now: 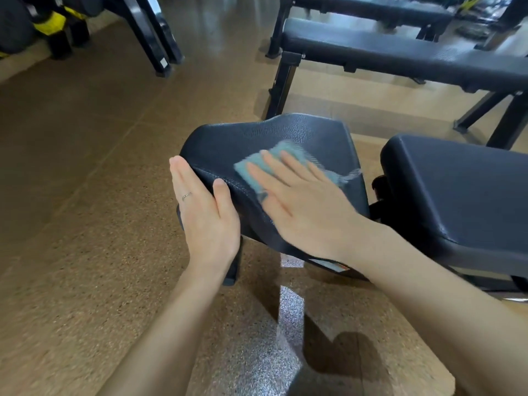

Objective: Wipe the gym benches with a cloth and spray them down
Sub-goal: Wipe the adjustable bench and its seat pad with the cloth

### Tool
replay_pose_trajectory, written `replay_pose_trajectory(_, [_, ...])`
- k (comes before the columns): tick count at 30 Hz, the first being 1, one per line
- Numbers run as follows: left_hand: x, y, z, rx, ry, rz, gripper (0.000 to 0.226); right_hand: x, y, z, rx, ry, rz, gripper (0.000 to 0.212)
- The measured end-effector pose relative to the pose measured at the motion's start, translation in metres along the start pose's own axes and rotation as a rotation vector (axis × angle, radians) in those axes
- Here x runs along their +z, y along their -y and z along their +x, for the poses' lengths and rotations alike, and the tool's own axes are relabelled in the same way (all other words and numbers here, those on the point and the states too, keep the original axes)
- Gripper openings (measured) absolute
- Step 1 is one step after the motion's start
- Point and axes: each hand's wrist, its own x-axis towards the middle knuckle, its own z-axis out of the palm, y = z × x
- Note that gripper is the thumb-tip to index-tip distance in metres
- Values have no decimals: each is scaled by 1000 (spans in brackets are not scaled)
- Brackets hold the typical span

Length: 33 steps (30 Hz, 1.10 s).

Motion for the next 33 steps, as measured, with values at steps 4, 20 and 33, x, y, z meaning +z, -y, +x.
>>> replay_pose_trajectory(4, [-3, 3, -1, 23, 10, 10, 72, 4, 14, -18, -170, -23, -113, 60])
replay_pose_trajectory(20, [-5, -9, -1, -39, 8, 22, 67, -2, 8, 142, -117, 147, 74, 53])
replay_pose_trajectory(33, [-4, -11, 0, -49, 7, 9, 69, 9, -136, 90, 590, -66, 542, 65])
